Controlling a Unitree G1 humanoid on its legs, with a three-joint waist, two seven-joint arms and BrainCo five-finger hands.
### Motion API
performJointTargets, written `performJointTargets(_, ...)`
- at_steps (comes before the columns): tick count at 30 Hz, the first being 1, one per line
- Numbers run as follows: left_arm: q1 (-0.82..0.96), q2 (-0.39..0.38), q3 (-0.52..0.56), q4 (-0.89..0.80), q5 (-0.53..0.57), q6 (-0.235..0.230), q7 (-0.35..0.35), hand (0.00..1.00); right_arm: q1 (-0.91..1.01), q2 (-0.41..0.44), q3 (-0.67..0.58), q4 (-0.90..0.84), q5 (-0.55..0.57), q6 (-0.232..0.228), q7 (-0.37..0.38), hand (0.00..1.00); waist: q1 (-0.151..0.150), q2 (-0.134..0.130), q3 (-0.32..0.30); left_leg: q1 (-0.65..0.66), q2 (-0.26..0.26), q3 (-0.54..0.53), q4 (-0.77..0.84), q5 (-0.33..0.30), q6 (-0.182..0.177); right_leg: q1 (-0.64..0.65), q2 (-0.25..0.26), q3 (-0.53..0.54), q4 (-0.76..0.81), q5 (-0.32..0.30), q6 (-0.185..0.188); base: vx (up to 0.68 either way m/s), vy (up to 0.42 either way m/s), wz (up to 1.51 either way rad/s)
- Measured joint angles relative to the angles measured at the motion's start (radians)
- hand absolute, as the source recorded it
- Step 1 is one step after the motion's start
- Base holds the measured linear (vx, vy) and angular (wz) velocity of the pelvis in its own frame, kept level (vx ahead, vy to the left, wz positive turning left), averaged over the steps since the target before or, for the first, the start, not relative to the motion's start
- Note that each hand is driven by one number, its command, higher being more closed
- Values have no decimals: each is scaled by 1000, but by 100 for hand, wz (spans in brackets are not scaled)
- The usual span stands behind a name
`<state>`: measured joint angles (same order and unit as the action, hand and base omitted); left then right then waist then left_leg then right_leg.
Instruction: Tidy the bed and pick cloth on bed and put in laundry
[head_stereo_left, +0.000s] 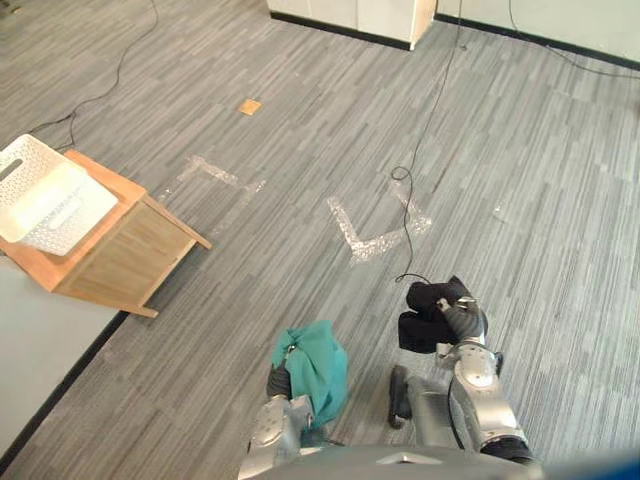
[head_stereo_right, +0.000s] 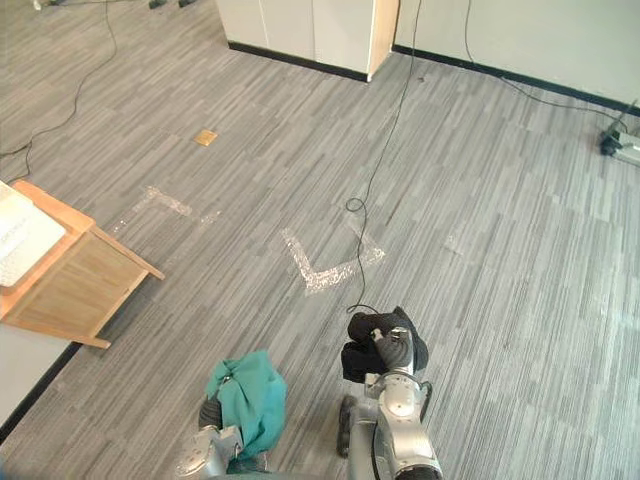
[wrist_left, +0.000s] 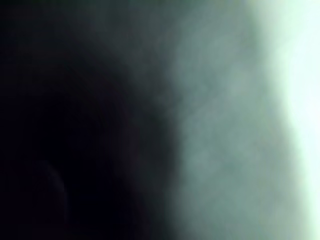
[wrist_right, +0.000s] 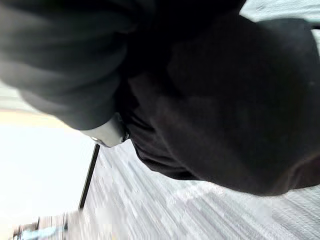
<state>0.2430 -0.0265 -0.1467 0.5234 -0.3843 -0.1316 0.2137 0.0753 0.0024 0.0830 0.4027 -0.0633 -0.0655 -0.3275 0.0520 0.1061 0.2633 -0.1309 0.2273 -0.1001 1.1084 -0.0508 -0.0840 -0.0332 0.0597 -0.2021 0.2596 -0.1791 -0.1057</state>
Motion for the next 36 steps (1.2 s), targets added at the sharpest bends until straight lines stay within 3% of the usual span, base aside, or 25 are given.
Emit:
performJointTargets(4,2,-6,-15,-35,-16,-3,-17,100,-22,-14,-2,47,-1,7,-7,100,15,2,-1,-164,-76,104,-72,-119,-3,155,2,4,-132,-10,-9,415,-87,-2)
performJointTargets(6,2,-6,-14,-46,-37,-5,-18,100,-35,-21,-14,98,-28,22,-8,100,28,-3,2,-202,-120,240,-290,-170,12,237,-7,-4,-201,-25,6,487,23,12)
performJointTargets(8,1,-9,-14,-50,-38,-4,-19,100,-34,-25,-32,122,-55,33,-8,100,46,-7,4,-199,-153,388,-489,-166,41,285,-26,-21,-221,-60,30,500,81,21)
performJointTargets(10,-1,-12,-17,-51,-38,-4,-20,100,-35,-34,-47,145,-72,41,-9,100,50,-11,5,-196,-196,505,-696,-89,100,329,-37,-35,-228,-86,61,537,102,32)
performJointTargets(11,-4,-8,-13,-57,-38,-4,-19,100,-39,-29,-59,166,-79,48,-11,100,62,-30,11,-173,-232,575,-800,-13,246,360,-59,-36,-225,-108,98,556,122,44)
performJointTargets(12,-12,-12,-2,-61,-38,-4,-19,100,-43,-22,-67,182,-80,56,-11,100,72,-51,-2,-136,-279,584,-855,-10,274,359,-81,-33,-210,-112,109,562,120,44)
performJointTargets(13,-14,-14,1,-63,-40,-5,-17,100,-43,-25,-68,187,-83,59,-11,100,73,-54,-4,-131,-284,577,-856,-20,306,348,-85,-31,-184,-96,123,601,147,51)
performJointTargets(15,-12,-18,9,-62,-40,-1,-16,100,-39,-23,-76,217,-107,61,-8,100,79,-63,-7,-102,-261,567,-757,-86,364,362,-79,-16,-83,13,157,676,189,40)
performJointTargets(16,-8,-17,14,-61,-39,-2,-15,100,-29,-15,-77,222,-119,61,-7,100,87,-70,-13,-65,-266,558,-765,-98,359,352,-78,-19,-4,47,171,701,211,43)
performJointTargets(18,18,-3,-9,-58,-36,-2,-17,100,13,-13,-76,236,-136,51,-10,100,66,-85,-56,48,-296,454,-863,-147,279,210,-103,-9,370,170,279,567,122,72)
performJointTargets(19,12,1,-15,-45,-29,0,-18,100,20,-16,-78,244,-150,50,-10,100,60,-95,-54,87,-317,418,-895,-157,271,152,-127,-2,521,170,287,529,3,113)
performJointTargets(20,-5,12,-27,-14,-25,16,-18,100,42,-25,-87,245,-159,55,-10,100,44,-100,-55,134,-341,361,-922,-158,272,68,-178,-17,714,146,264,517,-18,106)
performJointTargets(21,-6,12,-33,-5,-25,21,-16,100,48,-30,-93,245,-159,57,-10,100,37,-94,-55,161,-345,336,-936,-158,272,33,-201,-30,784,122,245,554,-44,155)
performJointTargets(22,-1,12,-60,10,-19,23,-16,100,89,-34,-116,244,-159,58,-12,100,7,-77,-52,235,-345,250,-969,-158,272,-51,-275,-84,896,54,154,452,-49,134)
performJointTargets(25,-3,27,-70,12,-18,34,-11,100,106,-21,-129,229,-157,56,-29,100,-18,-79,-44,301,-332,142,-969,-158,272,-179,-330,-52,849,-24,138,377,-139,126)
performJointTargets(26,-6,28,-79,11,-18,35,-11,100,105,-22,-133,223,-157,53,-31,100,-30,-72,-40,319,-312,102,-967,-159,269,-209,-322,-32,780,-48,145,446,-294,138)
performJointTargets(28,-13,27,-86,10,-17,33,-12,100,87,-30,-139,223,-157,39,-34,100,-38,-39,-25,355,-240,47,-962,-185,222,-230,-255,37,520,-65,178,403,-307,119)
performJointTargets(29,-14,30,-85,10,-16,32,-12,100,80,-29,-138,228,-157,38,-34,100,-37,-37,-23,362,-217,32,-962,-199,197,-236,-236,75,398,-52,199,381,-321,113)
performJointTargets(30,-14,40,-82,10,-16,32,-12,100,75,-21,-136,242,-157,36,-34,100,-37,-52,-22,368,-193,13,-962,-229,149,-245,-232,137,197,1,226,319,-297,93)
performJointTargets(31,-15,47,-79,8,-15,32,-12,100,75,-17,-134,247,-157,38,-34,100,-36,-74,-23,373,-185,1,-963,-252,126,-240,-234,170,82,51,238,402,-407,87)
performJointTargets(32,-20,31,-65,43,-15,39,-11,100,58,-27,-140,261,-157,39,-31,100,-30,-42,-8,378,-134,-17,-966,-291,76,-215,-199,132,60,106,254,364,-373,55)
performJointTargets(33,-15,22,-69,43,-6,43,-18,100,32,-29,-168,280,-157,46,-31,100,-25,-33,-1,369,-139,-14,-966,-272,50,-209,-198,114,90,103,254,336,-346,41)
performJointTargets(34,-10,20,-70,40,7,41,-19,100,36,-28,-177,282,-157,48,-31,100,-31,-50,10,379,-155,-17,-966,-239,48,-228,-213,128,166,77,267,288,-300,42)
performJointTargets(35,-10,1,-54,37,18,36,-19,100,43,-29,-186,243,-149,46,-29,100,-34,-61,15,399,-146,4,-958,-213,53,-323,-203,165,352,12,243,219,-290,61)
performJointTargets(36,13,4,-32,28,23,35,-19,100,55,-26,-169,235,-156,48,-28,100,-40,-82,-8,404,-139,-12,-960,-227,47,-336,-204,174,306,-10,202,257,-355,82)
